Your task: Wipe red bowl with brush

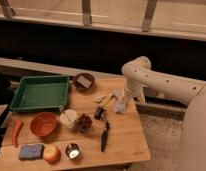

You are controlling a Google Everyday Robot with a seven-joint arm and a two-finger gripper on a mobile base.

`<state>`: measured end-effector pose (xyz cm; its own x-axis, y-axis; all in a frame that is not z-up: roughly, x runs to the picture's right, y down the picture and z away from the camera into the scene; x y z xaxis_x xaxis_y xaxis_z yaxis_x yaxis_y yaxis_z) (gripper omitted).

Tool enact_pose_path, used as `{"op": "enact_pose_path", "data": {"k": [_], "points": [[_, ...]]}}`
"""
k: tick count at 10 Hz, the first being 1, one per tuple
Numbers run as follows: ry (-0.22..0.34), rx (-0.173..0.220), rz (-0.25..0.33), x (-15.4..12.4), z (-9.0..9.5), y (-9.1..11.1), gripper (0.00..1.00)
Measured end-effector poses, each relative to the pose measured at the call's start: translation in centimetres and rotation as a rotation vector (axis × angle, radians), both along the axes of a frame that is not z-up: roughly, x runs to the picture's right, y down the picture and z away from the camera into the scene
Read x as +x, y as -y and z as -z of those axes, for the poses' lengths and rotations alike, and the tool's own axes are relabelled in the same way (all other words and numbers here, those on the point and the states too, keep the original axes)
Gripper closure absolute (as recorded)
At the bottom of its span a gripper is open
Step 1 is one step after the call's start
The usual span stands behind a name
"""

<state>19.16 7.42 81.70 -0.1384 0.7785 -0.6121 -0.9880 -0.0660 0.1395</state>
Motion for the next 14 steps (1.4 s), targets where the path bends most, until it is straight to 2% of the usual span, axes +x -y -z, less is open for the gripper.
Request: {"op": "enact_pose_path", "data": {"k": [3,4,6,10,14], "points": [[0.008,-0.001,0.002,-0.2,0.1,0.1,0.2],[0.024,-0.009,0.011,-0.5,0.2,-0.1,0.2],[0.078,-0.042,0.048,-2.9,0.2,-0.8,0.2],[0.165,-0.11,0.106,-6.0,1.0,-3.4,0.2],[0.247,-0.179,0.152,-9.3,2.6,-7.0,0.2]]}}
